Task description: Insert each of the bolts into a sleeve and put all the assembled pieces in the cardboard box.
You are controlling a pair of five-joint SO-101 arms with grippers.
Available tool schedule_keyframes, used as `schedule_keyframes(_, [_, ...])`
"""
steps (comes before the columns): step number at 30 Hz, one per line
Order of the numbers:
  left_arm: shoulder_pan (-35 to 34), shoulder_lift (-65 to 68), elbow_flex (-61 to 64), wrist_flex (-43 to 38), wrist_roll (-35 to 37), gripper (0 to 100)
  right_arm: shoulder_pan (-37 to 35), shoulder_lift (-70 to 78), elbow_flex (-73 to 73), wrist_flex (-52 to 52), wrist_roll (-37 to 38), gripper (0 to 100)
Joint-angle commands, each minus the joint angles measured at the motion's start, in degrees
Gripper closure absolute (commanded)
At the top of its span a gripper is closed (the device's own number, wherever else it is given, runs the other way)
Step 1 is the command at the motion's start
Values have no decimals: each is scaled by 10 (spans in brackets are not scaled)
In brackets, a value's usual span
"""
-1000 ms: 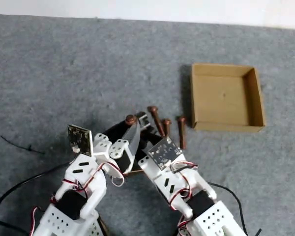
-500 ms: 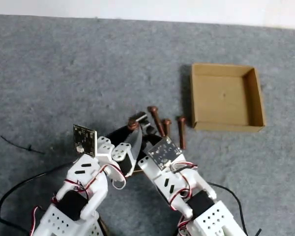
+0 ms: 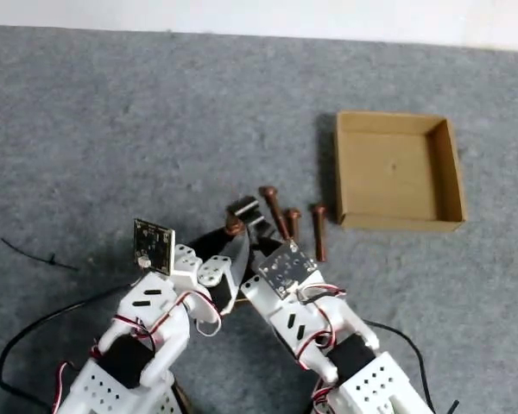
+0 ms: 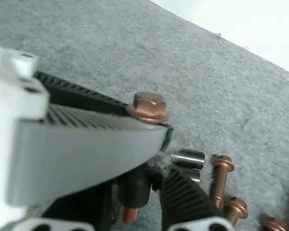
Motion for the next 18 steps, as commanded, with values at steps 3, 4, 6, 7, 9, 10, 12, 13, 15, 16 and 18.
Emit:
schedule_keyframes(3, [4,0,12,17,-1,994,25,-10,59,-2,4,993])
schedule_keyframes(4, [4,0,12,17,-1,994,34,-12,59,-2,4,993])
schedule_keyframes(6, [8,0,12,17,1,994,48,-12,59,-6,4,993])
schedule_keyframes(7, [8,0,12,17,2,994,50,-12,59,-6,4,993])
schedule_keyframes(9, [8,-1,12,16,1,994,50,-12,59,-6,3,993])
schedule_keyframes(10, [8,-1,12,16,0,994,50,-12,59,-4,2,993])
schedule_keyframes(12, [8,-2,12,16,0,994,51,-9,59,-2,2,993])
schedule_keyframes(13, [8,-2,12,16,0,994,51,-9,59,-1,1,993])
schedule_keyframes(15, [8,-2,12,16,0,994,51,-9,59,7,1,993])
schedule_keyframes(16, [8,-2,12,15,0,994,51,-9,59,7,1,993])
schedule_keyframes(18, [8,-2,12,15,0,993,51,-11,59,7,4,993])
